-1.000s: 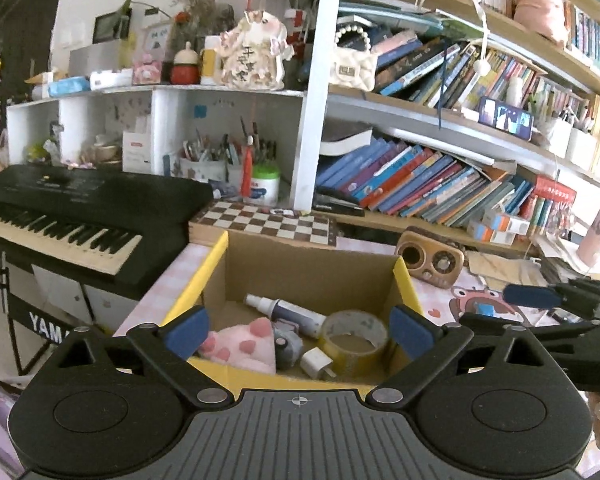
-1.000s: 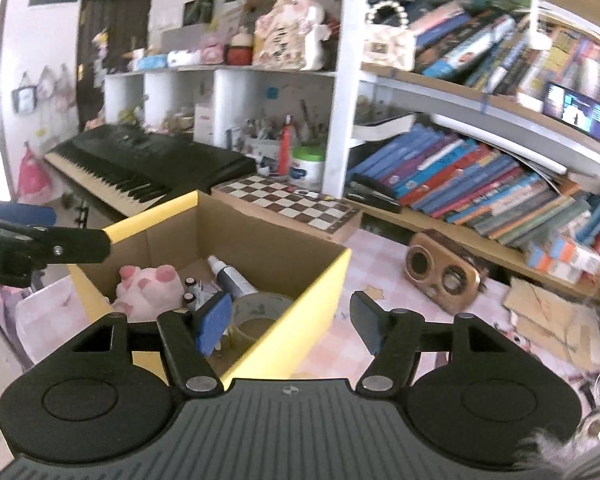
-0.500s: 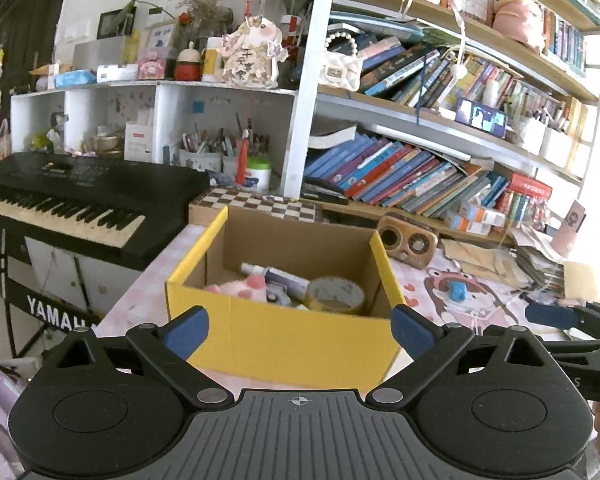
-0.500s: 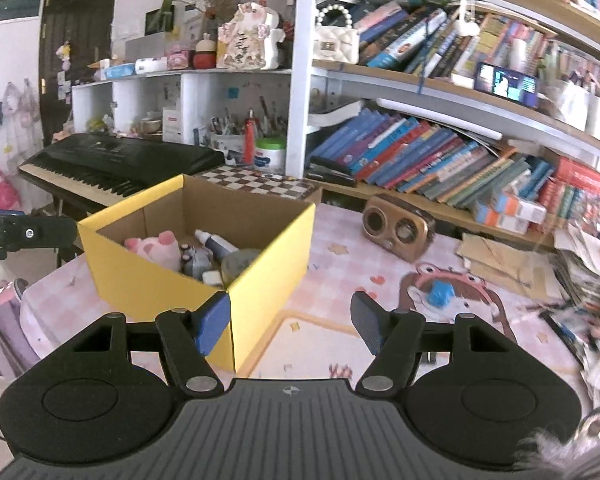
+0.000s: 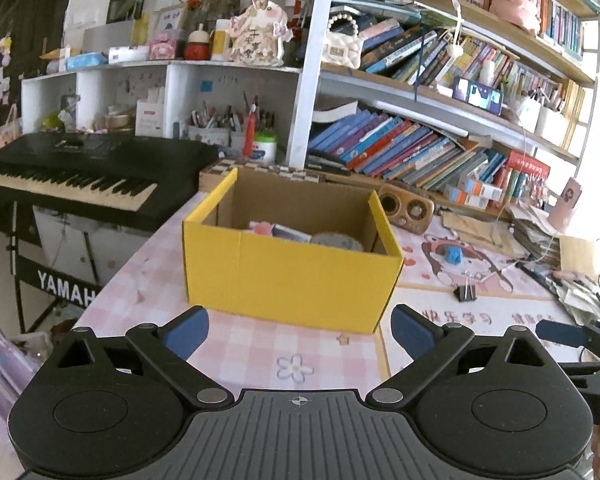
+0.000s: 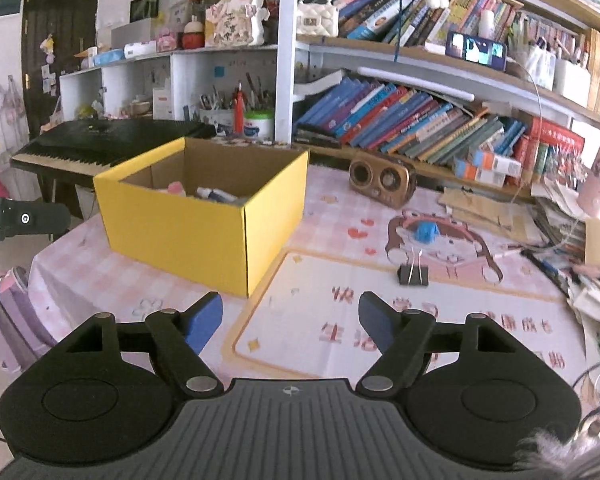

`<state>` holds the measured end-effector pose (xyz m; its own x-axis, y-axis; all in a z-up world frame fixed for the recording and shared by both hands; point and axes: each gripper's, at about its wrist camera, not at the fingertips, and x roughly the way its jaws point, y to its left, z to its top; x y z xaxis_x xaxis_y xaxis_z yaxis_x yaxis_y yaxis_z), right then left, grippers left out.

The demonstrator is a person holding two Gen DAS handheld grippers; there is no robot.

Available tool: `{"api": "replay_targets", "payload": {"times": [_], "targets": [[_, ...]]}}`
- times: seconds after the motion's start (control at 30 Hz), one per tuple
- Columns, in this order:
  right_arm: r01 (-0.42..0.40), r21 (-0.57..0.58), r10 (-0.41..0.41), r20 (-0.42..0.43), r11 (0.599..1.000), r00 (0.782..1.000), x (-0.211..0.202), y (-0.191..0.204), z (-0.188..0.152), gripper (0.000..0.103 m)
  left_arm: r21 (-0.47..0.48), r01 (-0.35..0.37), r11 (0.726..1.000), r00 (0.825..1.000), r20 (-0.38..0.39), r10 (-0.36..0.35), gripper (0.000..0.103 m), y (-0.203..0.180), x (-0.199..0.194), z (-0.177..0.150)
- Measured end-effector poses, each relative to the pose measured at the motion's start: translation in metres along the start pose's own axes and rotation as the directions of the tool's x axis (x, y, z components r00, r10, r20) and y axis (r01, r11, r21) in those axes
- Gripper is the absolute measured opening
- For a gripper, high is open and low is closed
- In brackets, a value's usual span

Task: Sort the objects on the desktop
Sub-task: 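Lift both grippers out of the box and withdraw toward the mat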

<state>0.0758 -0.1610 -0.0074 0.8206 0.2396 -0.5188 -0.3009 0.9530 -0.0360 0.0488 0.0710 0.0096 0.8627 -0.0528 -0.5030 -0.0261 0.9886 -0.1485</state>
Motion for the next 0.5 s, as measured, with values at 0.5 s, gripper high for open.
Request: {"api": "replay_targets", "payload": {"times": [0.5], "targets": [[0.039, 0.023, -0.038, -0.036, 0.999, 0.999, -0.019, 0.007, -0.035, 0.079, 0.027, 0.009, 1.000, 0.999, -0.050, -0.008, 0.099, -0.017, 0.000, -0.022]]}}
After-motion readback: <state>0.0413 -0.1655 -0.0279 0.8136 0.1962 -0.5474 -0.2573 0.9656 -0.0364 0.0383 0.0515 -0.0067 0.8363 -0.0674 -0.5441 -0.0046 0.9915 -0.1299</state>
